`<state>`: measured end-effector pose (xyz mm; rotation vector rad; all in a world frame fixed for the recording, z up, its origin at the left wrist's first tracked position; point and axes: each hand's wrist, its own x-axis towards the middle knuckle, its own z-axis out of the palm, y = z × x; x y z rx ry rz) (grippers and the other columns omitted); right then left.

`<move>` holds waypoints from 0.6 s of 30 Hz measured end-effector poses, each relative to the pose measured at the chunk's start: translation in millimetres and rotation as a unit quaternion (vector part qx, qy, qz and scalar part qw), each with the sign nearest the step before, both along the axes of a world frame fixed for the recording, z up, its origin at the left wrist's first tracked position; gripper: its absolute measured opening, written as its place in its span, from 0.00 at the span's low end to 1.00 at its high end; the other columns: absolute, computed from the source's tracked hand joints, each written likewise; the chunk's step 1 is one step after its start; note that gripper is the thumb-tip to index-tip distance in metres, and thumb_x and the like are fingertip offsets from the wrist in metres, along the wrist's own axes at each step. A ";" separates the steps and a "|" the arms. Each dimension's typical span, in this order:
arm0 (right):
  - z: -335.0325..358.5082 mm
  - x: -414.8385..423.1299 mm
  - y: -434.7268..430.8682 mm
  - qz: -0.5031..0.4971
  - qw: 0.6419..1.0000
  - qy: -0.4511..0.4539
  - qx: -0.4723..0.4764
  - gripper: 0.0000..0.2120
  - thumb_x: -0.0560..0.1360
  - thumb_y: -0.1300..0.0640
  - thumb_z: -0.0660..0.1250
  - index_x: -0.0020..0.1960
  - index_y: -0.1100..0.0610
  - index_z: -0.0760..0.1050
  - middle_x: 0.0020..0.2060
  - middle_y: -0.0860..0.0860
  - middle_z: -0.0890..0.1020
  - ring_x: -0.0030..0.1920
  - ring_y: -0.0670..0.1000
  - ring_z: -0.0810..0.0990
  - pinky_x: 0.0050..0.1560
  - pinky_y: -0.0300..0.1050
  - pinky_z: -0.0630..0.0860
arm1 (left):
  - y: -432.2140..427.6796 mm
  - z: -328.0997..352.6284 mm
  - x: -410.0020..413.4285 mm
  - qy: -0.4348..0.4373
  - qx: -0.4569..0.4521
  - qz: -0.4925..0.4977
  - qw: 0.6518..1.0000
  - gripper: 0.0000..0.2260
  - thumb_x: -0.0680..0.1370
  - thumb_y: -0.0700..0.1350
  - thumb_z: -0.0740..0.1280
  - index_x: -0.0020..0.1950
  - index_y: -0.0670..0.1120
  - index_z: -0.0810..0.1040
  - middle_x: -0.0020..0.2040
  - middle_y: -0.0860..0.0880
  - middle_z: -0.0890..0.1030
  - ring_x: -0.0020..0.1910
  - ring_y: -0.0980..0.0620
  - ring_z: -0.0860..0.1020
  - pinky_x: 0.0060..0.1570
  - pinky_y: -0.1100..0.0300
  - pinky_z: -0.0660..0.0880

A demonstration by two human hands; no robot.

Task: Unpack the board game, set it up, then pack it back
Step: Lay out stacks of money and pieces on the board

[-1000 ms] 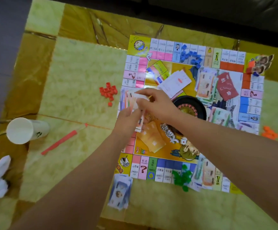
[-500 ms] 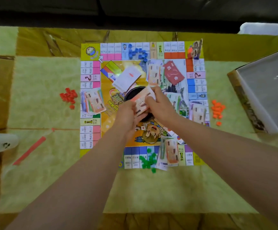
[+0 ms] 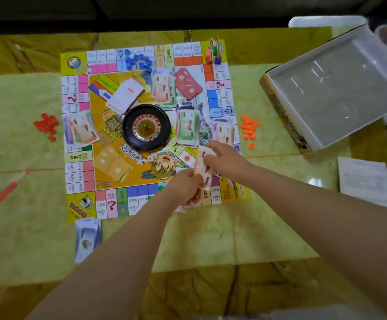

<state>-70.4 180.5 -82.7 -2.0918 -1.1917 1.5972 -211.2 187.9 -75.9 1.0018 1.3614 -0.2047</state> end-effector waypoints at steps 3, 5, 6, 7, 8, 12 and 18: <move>-1.9 4.7 -12.4 -0.082 0.996 0.031 -0.011 0.18 0.78 0.59 0.60 0.67 0.58 0.64 0.43 0.56 0.77 0.39 0.52 0.74 0.39 0.45 0.70 | -11.0 -12.4 11.9 0.024 0.064 0.013 0.998 0.08 0.80 0.40 0.56 0.44 0.43 0.71 0.34 0.46 0.71 0.29 0.50 0.69 0.30 0.61 0.66; -4.5 7.2 -17.7 -0.190 0.976 0.100 -0.025 0.18 0.77 0.63 0.60 0.66 0.61 0.64 0.37 0.57 0.76 0.34 0.51 0.73 0.36 0.44 0.71 | -14.5 -16.6 17.7 0.031 0.108 0.039 0.993 0.07 0.80 0.41 0.55 0.49 0.42 0.72 0.37 0.45 0.72 0.32 0.49 0.69 0.32 0.59 0.66; -5.6 8.2 -18.8 -0.226 0.965 0.132 -0.032 0.17 0.77 0.65 0.60 0.65 0.63 0.65 0.36 0.57 0.76 0.33 0.50 0.73 0.35 0.42 0.73 | -14.9 -17.4 19.5 0.029 0.123 0.048 0.991 0.08 0.80 0.42 0.55 0.52 0.41 0.73 0.38 0.44 0.72 0.34 0.48 0.69 0.34 0.58 0.67; -5.4 9.4 -20.3 -0.235 0.959 0.153 -0.038 0.15 0.77 0.67 0.61 0.63 0.65 0.68 0.35 0.57 0.76 0.32 0.49 0.73 0.34 0.40 0.74 | -15.7 -17.2 21.6 0.027 0.135 0.053 0.989 0.10 0.80 0.42 0.55 0.55 0.41 0.73 0.40 0.44 0.73 0.35 0.48 0.69 0.35 0.57 0.67; -6.0 10.1 -21.5 -0.234 0.957 0.165 -0.045 0.13 0.77 0.68 0.62 0.61 0.67 0.71 0.35 0.56 0.76 0.32 0.48 0.74 0.33 0.37 0.75 | -15.7 -16.9 22.9 0.024 0.145 0.056 0.987 0.10 0.81 0.42 0.54 0.56 0.41 0.73 0.41 0.44 0.73 0.35 0.48 0.70 0.36 0.56 0.68; -9.0 13.9 -18.5 -0.263 0.946 0.179 -0.070 0.11 0.76 0.66 0.67 0.58 0.65 0.75 0.37 0.55 0.79 0.33 0.47 0.77 0.30 0.34 0.74 | -10.3 -17.2 22.5 0.022 0.162 0.066 0.984 0.10 0.81 0.42 0.55 0.56 0.42 0.73 0.37 0.47 0.73 0.33 0.49 0.69 0.38 0.55 0.68; -12.7 11.6 22.0 -0.216 0.963 0.146 -0.076 0.08 0.76 0.66 0.68 0.55 0.63 0.77 0.37 0.54 0.79 0.32 0.46 0.76 0.26 0.33 0.71 | 23.8 -26.4 13.8 0.035 0.184 0.070 0.980 0.05 0.80 0.44 0.59 0.48 0.47 0.74 0.36 0.45 0.76 0.36 0.45 0.73 0.40 0.54 0.72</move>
